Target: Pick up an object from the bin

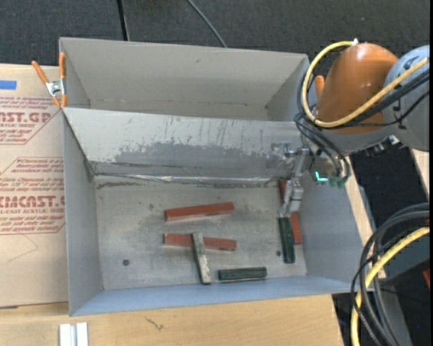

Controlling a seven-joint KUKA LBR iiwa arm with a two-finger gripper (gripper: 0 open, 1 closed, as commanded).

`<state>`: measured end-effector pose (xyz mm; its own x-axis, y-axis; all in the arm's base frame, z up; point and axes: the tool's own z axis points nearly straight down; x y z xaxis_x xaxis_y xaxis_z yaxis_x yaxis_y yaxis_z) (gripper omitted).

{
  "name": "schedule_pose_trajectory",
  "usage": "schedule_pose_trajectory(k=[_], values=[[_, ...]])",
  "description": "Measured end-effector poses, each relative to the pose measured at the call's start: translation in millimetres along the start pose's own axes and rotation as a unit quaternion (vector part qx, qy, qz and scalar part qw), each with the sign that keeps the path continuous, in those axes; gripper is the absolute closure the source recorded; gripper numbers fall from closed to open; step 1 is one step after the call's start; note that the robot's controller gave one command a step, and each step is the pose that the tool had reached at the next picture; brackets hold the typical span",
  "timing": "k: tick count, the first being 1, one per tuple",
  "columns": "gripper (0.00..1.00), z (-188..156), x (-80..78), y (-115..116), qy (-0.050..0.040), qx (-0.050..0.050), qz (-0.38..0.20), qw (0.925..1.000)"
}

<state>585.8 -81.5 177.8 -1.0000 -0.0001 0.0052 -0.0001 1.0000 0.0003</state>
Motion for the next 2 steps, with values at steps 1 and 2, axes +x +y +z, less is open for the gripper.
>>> schedule_pose_trajectory(k=[1,2], values=[[0.00,-4,-1.8,0,-0.0038,0.000,0.000,1.0000],[0.00,36,15.1,16,-0.0057,0.001,-0.043,0.9990]])
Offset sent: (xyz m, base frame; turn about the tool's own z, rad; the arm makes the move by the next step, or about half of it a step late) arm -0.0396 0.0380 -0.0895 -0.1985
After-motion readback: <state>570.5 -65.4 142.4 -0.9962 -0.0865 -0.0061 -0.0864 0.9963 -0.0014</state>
